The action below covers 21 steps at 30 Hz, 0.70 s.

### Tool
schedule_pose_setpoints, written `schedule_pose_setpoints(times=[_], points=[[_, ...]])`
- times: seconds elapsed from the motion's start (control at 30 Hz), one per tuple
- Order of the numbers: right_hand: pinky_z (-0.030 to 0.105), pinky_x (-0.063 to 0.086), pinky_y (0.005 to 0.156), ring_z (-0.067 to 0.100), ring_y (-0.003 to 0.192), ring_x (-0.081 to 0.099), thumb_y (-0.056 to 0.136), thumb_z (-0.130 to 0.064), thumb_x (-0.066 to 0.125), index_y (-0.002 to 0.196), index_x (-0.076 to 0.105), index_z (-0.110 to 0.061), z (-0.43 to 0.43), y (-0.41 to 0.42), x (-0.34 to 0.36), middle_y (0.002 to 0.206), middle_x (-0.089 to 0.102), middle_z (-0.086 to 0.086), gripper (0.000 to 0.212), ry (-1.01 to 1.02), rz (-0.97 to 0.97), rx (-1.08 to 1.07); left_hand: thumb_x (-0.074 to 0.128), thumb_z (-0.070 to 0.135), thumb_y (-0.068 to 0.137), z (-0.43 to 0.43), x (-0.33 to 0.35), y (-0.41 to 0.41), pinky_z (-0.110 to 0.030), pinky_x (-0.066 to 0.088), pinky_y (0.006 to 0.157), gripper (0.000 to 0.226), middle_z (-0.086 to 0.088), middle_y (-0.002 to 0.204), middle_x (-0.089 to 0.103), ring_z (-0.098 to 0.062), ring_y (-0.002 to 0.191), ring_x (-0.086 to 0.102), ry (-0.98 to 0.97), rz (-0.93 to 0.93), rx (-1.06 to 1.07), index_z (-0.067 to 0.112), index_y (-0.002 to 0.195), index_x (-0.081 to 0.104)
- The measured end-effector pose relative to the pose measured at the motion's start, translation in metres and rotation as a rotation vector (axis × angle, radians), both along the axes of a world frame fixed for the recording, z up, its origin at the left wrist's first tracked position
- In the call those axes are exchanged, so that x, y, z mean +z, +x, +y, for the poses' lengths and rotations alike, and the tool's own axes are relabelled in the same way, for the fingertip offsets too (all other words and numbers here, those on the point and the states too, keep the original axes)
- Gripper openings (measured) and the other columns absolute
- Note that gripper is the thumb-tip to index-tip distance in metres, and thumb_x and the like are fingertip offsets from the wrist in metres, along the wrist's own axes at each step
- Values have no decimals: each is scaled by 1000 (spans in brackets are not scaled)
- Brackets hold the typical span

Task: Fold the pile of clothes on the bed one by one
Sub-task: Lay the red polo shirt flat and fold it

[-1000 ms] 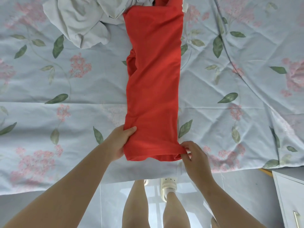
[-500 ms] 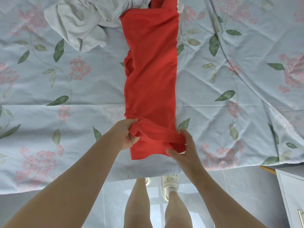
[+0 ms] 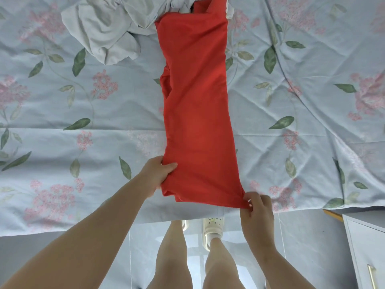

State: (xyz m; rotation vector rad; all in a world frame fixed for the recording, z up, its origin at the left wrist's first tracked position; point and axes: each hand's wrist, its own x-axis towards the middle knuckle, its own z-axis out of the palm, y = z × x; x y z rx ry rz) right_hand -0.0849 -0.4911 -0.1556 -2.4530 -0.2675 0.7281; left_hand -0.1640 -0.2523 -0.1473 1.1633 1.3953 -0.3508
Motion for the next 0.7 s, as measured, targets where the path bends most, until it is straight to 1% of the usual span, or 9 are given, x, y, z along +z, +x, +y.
schedule_pose_setpoints(times=[0.07,0.13,0.23,0.37,0.47,0.53,0.6,0.63,0.7], points=[[33,43,65,25,77,53,82,9,48,96,60,-12,-13,-1,-6,102,46,3,28,-166,118,114,59,22,91,-13,-13,-11,-41,47,94,23,-10,114,63,-29,102,59,140,134,-226,10,110,59],[34,43,73,23,89,53,82,5,45,95,56,-19,-14,6,-10,108,45,1,29,-228,231,85,64,28,85,-24,-22,-15,-40,49,90,28,-14,115,57,-30,100,58,233,185,-272,8,104,61],[30,36,79,20,95,48,86,-5,52,97,51,-18,6,24,-13,108,50,4,17,-55,234,-100,75,33,74,-34,-24,-8,-38,52,85,25,-11,114,58,-25,95,60,248,30,-18,18,88,62],[30,41,84,16,97,51,84,-25,68,123,46,-17,45,42,-22,107,50,-4,45,56,286,-19,73,14,80,-38,-30,1,-36,52,87,32,-2,105,67,-21,95,64,139,-130,111,18,109,60],[28,37,72,19,83,51,88,-17,62,102,57,-6,59,52,-28,82,53,-3,19,37,337,51,73,9,80,-33,-26,-7,-43,50,94,40,-5,111,67,-25,102,64,80,-174,176,19,116,59],[30,42,66,22,78,54,91,-10,56,94,59,-6,55,55,-20,80,57,4,5,237,593,-152,71,9,83,-28,-22,-19,-42,51,92,40,-4,112,66,-24,102,64,26,-206,221,20,118,56],[26,46,55,17,62,57,95,-6,48,90,55,-8,43,52,-11,71,60,4,10,329,907,-295,68,16,86,-24,-18,-32,-41,51,92,40,-3,114,65,-23,102,64,-3,-198,132,21,123,53],[24,44,48,14,50,53,96,-5,44,87,53,-9,37,49,-8,61,58,2,13,224,954,-246,66,19,88,-23,-19,-36,-40,51,93,42,-3,116,65,-22,103,63,-10,-162,39,21,127,51],[22,41,46,15,43,48,95,-5,41,83,53,-8,29,48,-16,57,56,4,17,-105,859,-63,64,23,89,-25,-27,-40,-34,48,91,44,-1,118,63,-21,106,61,-2,-42,-155,21,131,49]])
